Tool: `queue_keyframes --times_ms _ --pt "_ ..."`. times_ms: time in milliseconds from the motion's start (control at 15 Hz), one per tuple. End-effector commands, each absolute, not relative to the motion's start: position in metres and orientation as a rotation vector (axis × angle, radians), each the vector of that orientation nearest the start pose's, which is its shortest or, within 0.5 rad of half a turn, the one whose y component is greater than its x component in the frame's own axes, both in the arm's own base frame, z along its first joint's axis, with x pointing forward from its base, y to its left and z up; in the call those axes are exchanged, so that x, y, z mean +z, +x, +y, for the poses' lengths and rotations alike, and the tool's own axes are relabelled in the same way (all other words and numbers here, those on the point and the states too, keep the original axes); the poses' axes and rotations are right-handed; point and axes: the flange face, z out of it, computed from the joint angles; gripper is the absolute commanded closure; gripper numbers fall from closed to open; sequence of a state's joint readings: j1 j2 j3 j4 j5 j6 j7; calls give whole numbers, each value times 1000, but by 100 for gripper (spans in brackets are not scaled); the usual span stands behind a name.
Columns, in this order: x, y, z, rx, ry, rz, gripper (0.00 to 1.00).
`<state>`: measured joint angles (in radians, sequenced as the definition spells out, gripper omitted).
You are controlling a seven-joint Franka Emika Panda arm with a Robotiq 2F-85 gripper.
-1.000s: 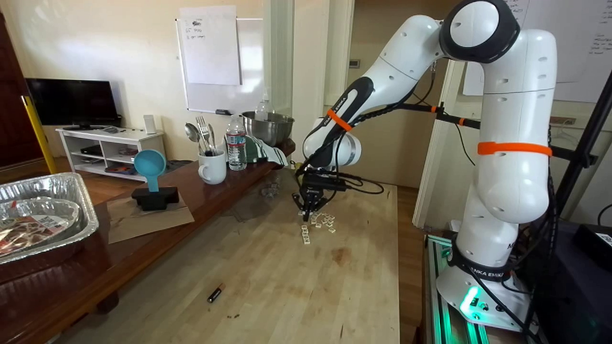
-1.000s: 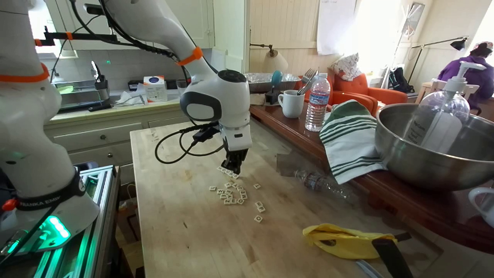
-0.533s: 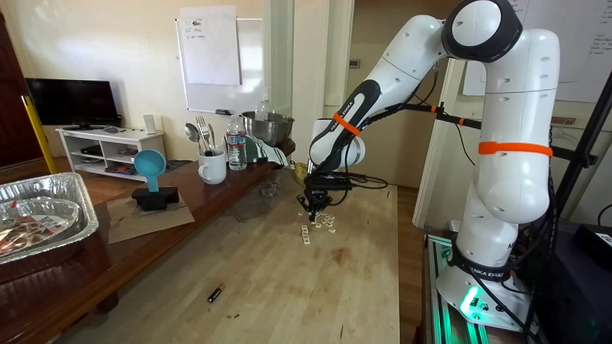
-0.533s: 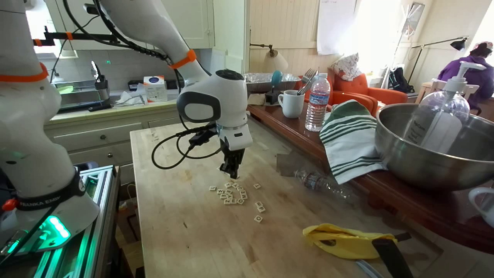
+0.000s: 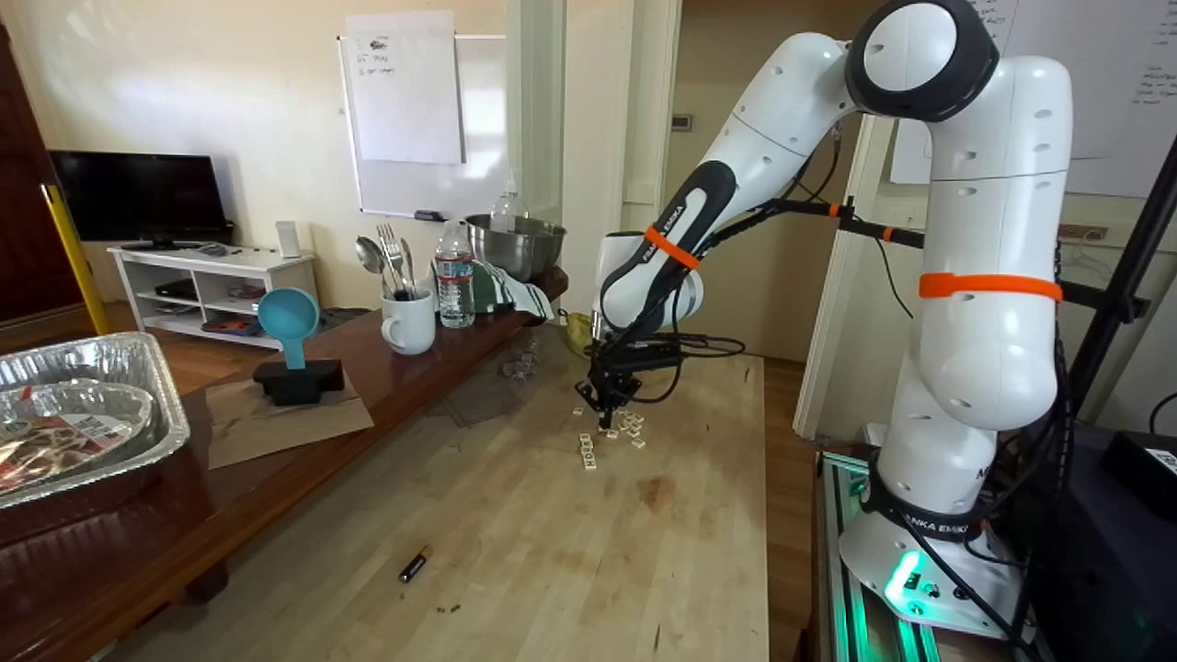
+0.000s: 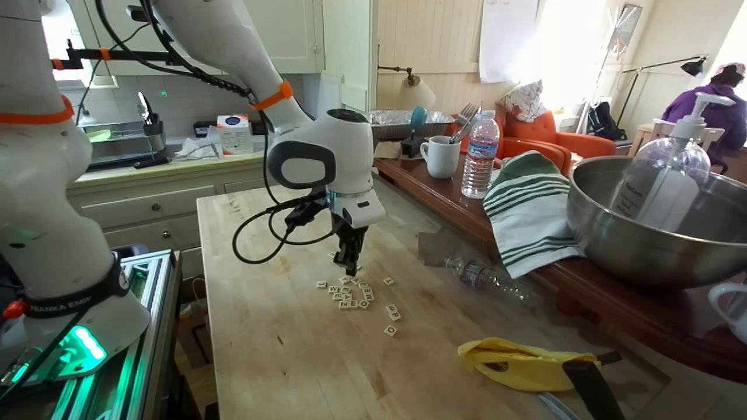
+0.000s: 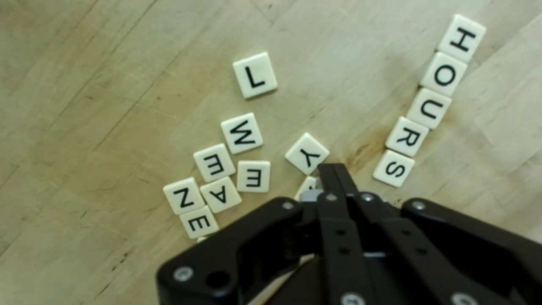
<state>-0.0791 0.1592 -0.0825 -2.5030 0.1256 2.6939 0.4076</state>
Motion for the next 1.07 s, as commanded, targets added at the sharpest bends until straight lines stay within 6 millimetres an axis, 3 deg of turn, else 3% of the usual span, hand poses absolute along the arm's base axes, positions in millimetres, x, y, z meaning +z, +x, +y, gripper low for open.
queue_keyframes --times_ms 0,533,1000 --pt "214 461 -76 -27 -2973 943 100" --pt "204 464 -75 -43 -3030 856 100" --pt "201 477 -102 -181 -3020 929 100"
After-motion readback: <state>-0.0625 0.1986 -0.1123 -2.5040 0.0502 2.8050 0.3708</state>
